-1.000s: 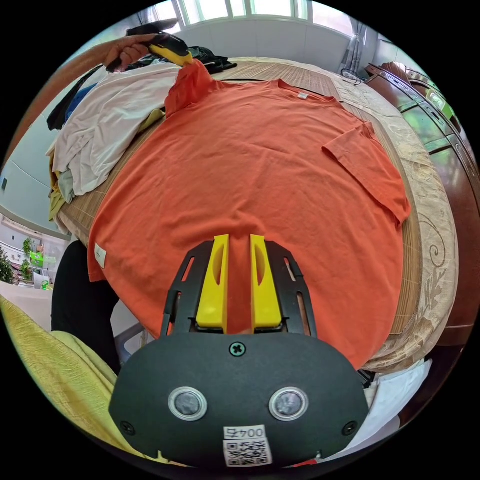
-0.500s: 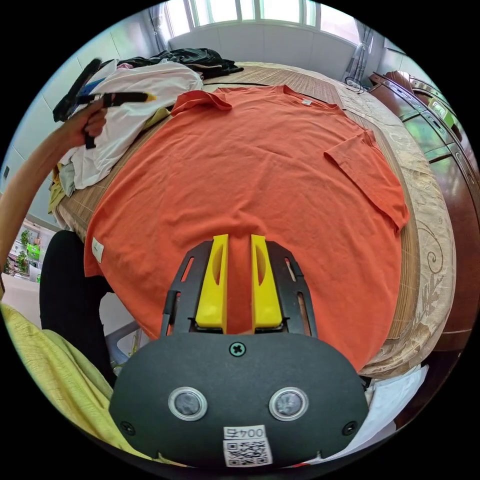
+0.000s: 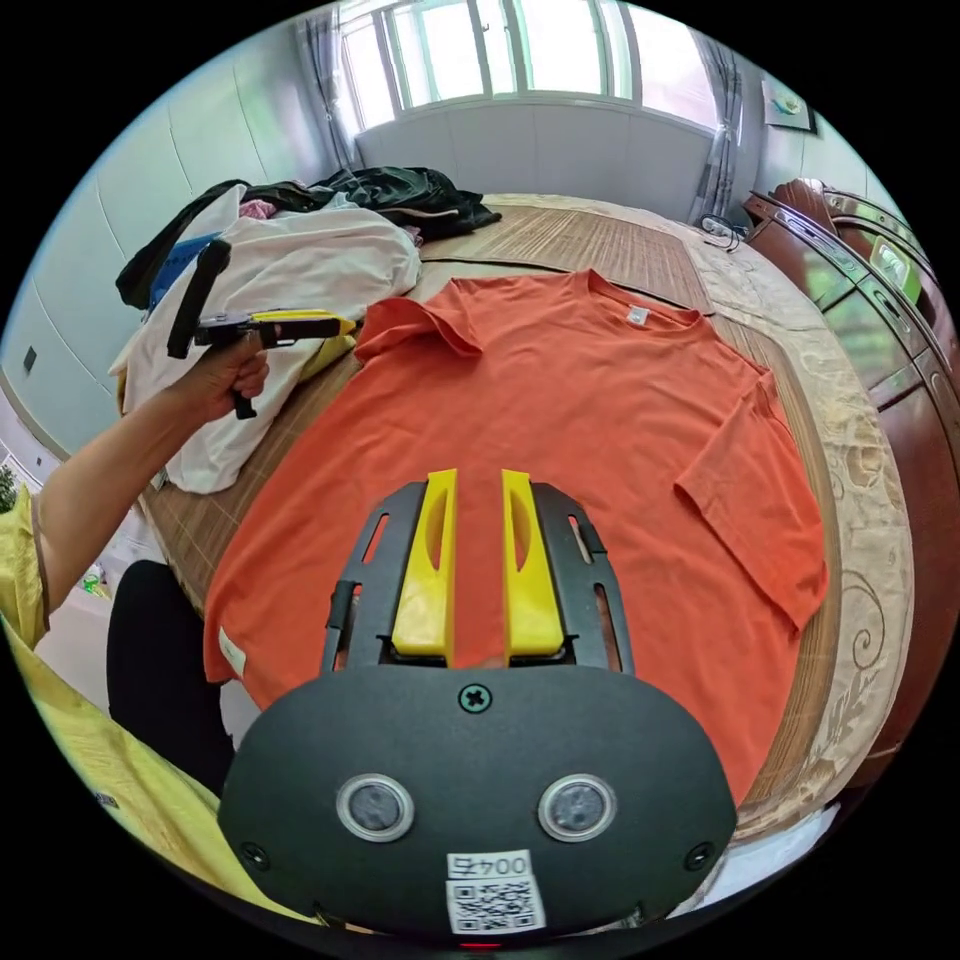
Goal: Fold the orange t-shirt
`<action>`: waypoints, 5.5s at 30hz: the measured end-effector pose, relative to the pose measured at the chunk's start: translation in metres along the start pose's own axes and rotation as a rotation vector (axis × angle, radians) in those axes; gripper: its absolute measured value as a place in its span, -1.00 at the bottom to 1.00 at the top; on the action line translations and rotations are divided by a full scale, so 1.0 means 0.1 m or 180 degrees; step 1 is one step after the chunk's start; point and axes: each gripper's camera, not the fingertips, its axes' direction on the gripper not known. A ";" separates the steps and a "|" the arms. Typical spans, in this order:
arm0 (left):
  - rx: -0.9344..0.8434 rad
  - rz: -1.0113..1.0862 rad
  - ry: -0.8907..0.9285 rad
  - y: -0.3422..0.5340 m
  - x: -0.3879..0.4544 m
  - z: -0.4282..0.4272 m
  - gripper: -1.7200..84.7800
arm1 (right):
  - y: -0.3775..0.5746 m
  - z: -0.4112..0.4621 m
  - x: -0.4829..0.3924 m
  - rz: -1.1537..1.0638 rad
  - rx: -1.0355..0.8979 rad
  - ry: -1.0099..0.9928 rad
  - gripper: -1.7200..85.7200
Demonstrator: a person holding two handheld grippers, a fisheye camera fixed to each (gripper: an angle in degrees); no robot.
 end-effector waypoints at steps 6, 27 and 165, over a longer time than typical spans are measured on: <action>-0.0149 -0.0208 -0.0142 0.02 -0.05 0.18 -0.74 | -0.04 0.18 -0.01 0.0061 -0.0001 -0.0108 -0.79; 0.1021 -0.0012 0.1011 0.96 -0.36 -0.58 -0.92 | -1.02 0.89 0.77 0.0956 -0.0109 -0.1497 -0.71; 0.0027 0.0625 -0.0495 -0.16 2.07 0.15 -0.95 | 0.08 0.22 0.12 -0.0351 0.0112 0.0273 -0.76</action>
